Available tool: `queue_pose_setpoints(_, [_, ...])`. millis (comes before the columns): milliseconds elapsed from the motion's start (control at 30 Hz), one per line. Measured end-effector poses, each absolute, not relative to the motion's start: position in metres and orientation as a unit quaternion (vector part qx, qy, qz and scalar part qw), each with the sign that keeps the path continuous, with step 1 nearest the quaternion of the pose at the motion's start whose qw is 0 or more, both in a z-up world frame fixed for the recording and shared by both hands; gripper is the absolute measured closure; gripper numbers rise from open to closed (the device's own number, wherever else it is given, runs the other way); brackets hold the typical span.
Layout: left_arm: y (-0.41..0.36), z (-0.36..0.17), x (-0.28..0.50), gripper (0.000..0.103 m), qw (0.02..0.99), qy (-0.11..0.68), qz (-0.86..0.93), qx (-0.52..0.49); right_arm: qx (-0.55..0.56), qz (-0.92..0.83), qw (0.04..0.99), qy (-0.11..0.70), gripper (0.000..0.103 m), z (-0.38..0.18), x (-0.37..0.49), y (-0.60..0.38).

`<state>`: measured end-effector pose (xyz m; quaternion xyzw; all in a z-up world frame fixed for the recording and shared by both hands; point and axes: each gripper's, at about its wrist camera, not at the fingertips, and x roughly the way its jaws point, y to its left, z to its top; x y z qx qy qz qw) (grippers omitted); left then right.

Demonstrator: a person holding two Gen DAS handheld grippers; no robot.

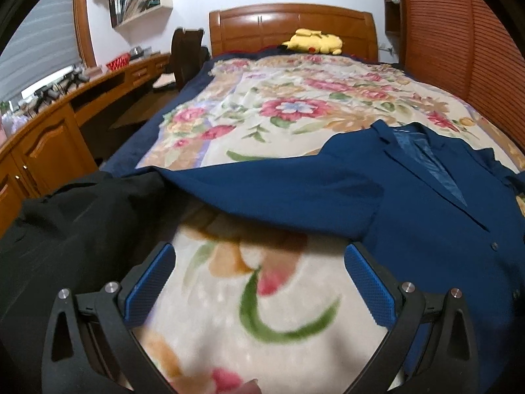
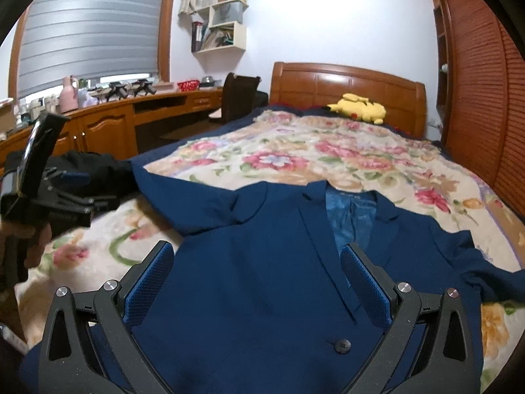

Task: Fold large clothes
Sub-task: 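Move the left tool to the jacket's side edge and close on it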

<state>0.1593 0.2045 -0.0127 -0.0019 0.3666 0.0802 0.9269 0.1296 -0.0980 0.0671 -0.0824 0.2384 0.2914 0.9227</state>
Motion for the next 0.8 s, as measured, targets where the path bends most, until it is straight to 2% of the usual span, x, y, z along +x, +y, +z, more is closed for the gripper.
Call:
queue_pose_setpoints(100, [0.216,-0.02,0.178,0.001,0.922,0.377,0.09,-0.007,-0.078,0.293,0.919,0.251,0.0,0.062,0.138,-0.101])
queue_pose_setpoints(200, [0.229,-0.026,0.195,0.006,0.917,0.387,0.09,-0.03,-0.078,0.297,0.915,0.263,0.0,0.058,0.142,-0.105])
queue_pose_setpoints(567, [0.268,-0.041,0.236,0.033,0.906,0.394,0.117,-0.1,-0.072,0.304,0.907,0.282,0.0,0.051,0.149,-0.117])
queue_pose_setpoints(700, [0.279,-0.048,0.246,0.037,0.898,0.404,0.137,-0.108,-0.069,0.308,0.903,0.292,0.0,0.048,0.152,-0.12])
queue_pose_setpoints(800, [0.286,-0.051,0.251,0.049,0.895,0.407,0.147,-0.112,-0.067,0.308,0.901,0.297,0.0,0.046,0.154,-0.123])
